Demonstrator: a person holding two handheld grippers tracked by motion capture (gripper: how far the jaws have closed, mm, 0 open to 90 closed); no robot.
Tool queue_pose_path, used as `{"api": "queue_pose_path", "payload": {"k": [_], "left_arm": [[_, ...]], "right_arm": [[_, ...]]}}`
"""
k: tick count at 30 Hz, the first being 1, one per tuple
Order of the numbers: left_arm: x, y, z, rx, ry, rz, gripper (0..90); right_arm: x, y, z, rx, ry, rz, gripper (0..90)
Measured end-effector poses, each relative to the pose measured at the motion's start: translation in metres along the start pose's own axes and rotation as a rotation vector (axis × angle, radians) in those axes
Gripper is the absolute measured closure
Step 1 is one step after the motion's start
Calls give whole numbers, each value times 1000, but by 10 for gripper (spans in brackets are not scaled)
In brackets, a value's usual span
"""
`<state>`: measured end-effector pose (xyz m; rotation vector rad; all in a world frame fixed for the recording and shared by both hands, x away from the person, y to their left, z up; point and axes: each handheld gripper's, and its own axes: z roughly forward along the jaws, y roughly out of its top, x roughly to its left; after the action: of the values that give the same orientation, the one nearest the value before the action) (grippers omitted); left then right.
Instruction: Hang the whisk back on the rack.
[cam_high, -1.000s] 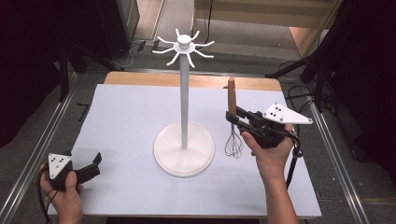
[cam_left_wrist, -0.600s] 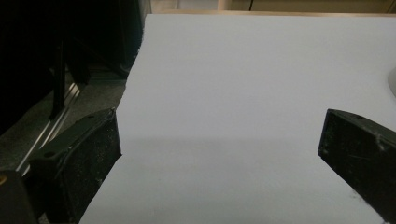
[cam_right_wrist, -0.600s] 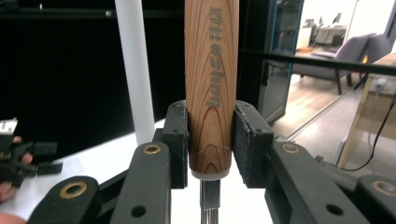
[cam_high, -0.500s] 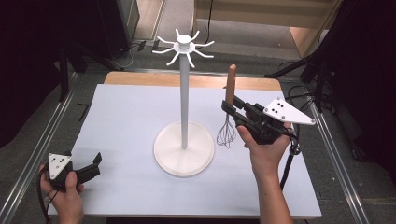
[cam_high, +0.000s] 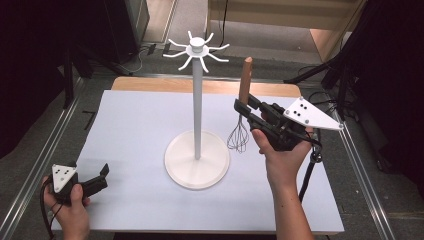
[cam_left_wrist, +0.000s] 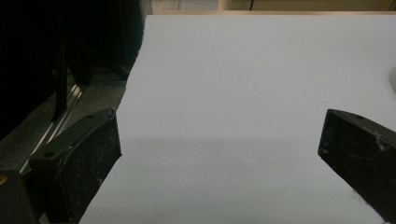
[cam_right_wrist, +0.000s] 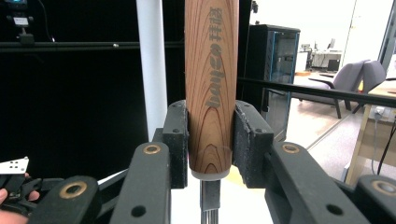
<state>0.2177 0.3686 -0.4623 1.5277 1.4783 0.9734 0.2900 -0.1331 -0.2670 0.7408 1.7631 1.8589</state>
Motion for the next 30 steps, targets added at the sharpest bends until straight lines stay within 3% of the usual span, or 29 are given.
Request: {"api": "queue_pose_path", "payload": {"k": [16,30], "left_arm": [[0,0,0,1,-2,0,0],[0,0,0,2,-5,3,0]], "right_arm": [[15,10,8,-27,31,-8,703],[20,12,16,-30,20,-18,703]]}}
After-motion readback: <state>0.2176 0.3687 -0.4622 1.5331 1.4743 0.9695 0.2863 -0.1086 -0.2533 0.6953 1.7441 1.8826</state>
